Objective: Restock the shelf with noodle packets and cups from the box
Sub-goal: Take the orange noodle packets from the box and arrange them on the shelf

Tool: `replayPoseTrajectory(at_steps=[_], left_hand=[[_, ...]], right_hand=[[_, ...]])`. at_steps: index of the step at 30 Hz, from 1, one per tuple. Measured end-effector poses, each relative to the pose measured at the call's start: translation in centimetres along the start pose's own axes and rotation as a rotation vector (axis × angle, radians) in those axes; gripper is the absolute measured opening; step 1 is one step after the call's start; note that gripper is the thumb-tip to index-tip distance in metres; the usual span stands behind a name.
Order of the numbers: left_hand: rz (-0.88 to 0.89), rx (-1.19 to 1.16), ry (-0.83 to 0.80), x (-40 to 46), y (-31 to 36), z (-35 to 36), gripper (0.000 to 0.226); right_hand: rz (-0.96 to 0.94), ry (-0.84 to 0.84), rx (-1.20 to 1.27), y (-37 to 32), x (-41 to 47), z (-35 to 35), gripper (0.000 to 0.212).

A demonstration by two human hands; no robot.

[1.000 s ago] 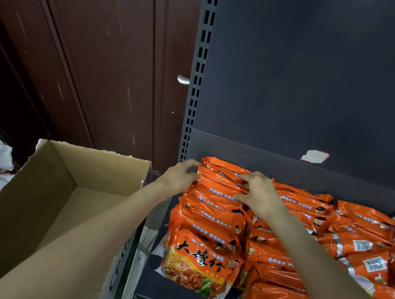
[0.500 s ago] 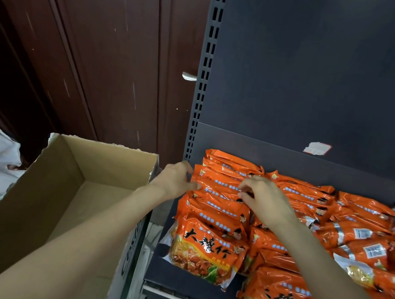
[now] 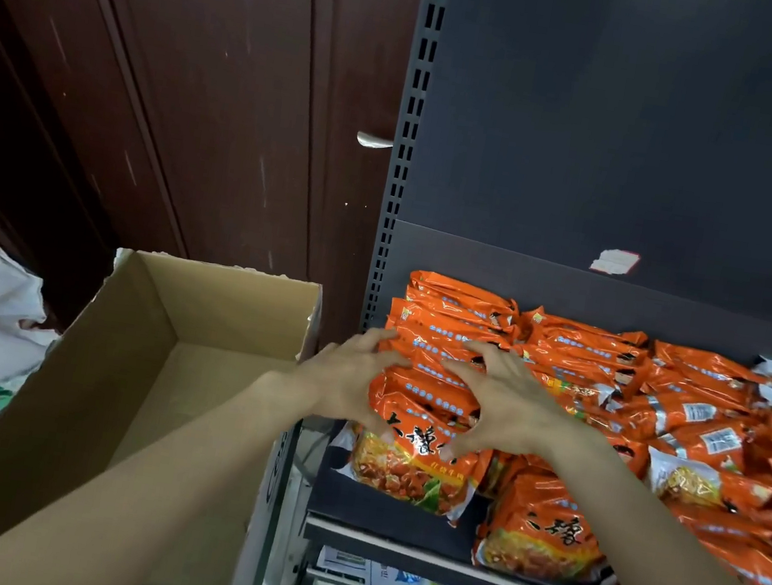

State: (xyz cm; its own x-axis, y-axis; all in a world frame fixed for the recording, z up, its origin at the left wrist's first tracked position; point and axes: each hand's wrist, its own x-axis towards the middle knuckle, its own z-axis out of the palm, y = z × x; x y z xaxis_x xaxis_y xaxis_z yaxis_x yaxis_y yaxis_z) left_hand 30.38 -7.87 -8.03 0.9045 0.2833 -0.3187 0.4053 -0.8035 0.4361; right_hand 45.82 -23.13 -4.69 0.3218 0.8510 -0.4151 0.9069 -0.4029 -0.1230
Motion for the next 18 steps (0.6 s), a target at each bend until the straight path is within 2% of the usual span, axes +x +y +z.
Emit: replayPoseTrajectory(at_steps=[2, 5, 8, 13, 18], left_hand=[[0.008, 0.142, 0.06, 0.0, 0.4, 0.8, 0.097], [0.026, 0.218, 0.185, 0.0, 0.6, 2.1, 0.09], [0.042, 0.186, 0.243, -0.1, 0.8, 2.7, 0.084], [0.041, 0.169, 0.236, -0.1, 1.0, 3.8, 0.095], [0.048, 0.13, 0.329, 0.0, 1.3, 4.6, 0.09]], right_hand=[[0.006, 0.007, -0.081, -0.4, -0.3, 0.5, 0.115], [0.014, 0.071, -0.165, -0.9, -0.4, 1.4, 0.117], [0.049, 0.137, -0.217, -1.5, -0.3, 2.1, 0.112], [0.098, 0.239, -0.274, -2.6, -0.4, 2.8, 0.097], [0.092, 0.322, -0.289, -2.2, -0.3, 2.6, 0.083]])
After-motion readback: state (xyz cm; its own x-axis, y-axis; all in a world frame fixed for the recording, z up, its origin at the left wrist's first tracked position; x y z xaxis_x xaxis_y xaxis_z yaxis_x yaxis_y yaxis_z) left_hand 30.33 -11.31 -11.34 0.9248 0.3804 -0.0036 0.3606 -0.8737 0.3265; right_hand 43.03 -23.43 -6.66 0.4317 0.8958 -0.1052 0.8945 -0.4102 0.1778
